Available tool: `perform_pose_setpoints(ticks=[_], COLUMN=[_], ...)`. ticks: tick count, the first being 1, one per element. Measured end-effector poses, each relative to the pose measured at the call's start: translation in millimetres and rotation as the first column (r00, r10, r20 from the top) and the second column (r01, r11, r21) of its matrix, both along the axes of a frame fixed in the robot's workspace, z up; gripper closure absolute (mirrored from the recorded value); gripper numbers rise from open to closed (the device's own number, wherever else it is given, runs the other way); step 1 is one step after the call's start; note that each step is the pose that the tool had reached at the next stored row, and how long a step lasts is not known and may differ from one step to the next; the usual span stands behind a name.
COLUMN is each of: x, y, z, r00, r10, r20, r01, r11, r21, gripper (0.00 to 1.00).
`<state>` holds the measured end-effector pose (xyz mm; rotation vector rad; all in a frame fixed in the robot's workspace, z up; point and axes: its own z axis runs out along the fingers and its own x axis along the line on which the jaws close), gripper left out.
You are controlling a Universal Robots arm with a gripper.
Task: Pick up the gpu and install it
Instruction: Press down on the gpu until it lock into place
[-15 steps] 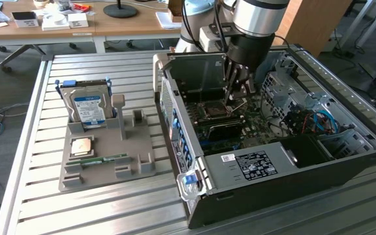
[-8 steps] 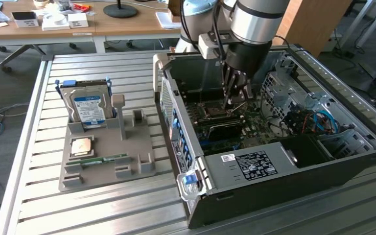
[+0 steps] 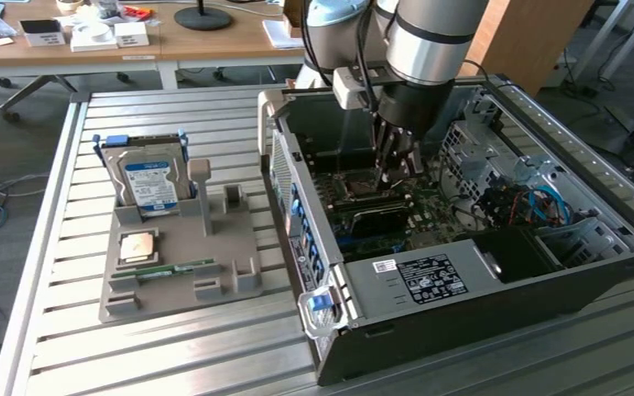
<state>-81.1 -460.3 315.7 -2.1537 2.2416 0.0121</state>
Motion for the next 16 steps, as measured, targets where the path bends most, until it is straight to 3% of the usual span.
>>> perform_pose_setpoints(ticks=[11, 16], x=[0.1, 0.0], y=[3.7, 4.1], z=[-3.9, -12.1], r00=[1.0000, 1.0000], r10=[0.000, 0.000], r20=[0.0003, 0.0000], r01=[0.000, 0.000], r11=[1.0000, 1.0000], r21=[0.0096, 0.0092], gripper=[0.89, 0.89])
